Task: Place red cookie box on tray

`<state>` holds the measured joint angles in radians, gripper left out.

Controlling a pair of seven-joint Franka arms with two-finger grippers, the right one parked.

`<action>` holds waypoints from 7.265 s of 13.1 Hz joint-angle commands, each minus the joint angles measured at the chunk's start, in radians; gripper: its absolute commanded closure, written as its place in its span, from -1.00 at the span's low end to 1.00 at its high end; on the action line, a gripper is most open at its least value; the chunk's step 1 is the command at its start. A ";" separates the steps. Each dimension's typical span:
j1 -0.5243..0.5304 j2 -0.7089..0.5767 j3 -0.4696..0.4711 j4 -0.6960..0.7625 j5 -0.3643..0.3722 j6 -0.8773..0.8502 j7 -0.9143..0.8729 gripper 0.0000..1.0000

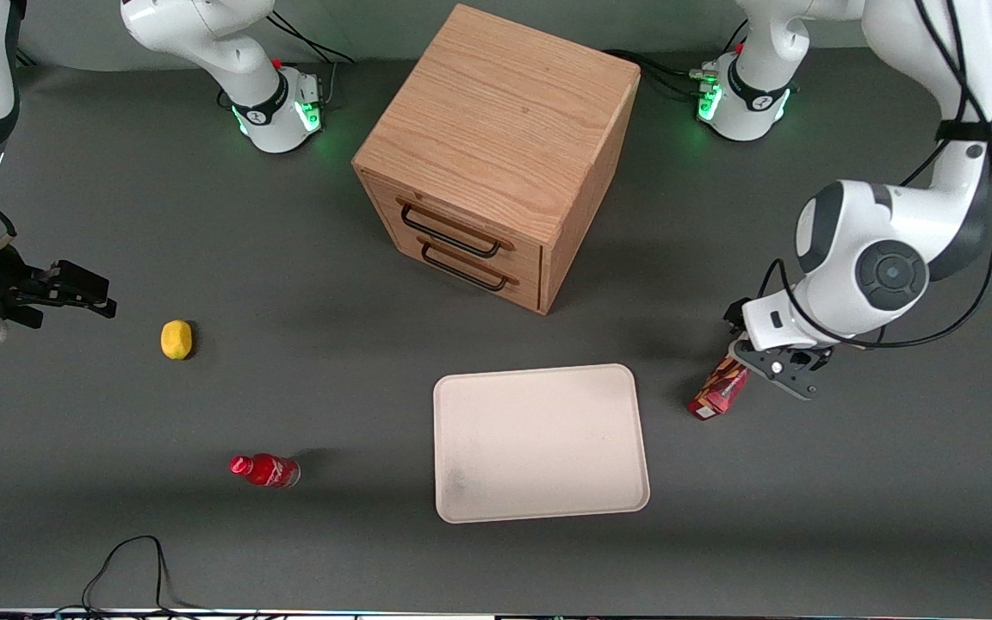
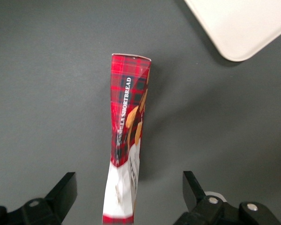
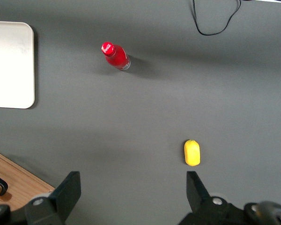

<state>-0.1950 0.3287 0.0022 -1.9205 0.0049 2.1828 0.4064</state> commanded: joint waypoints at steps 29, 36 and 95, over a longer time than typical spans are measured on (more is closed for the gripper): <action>0.003 -0.026 0.010 0.329 -0.011 -0.407 0.017 1.00; 0.000 -0.071 0.010 0.560 -0.011 -0.693 -0.072 1.00; -0.162 0.104 -0.085 0.884 0.064 -0.670 -0.968 -1.00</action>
<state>-0.3618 0.4644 -0.0866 -0.9871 0.0790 1.5126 -0.5448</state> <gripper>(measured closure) 0.000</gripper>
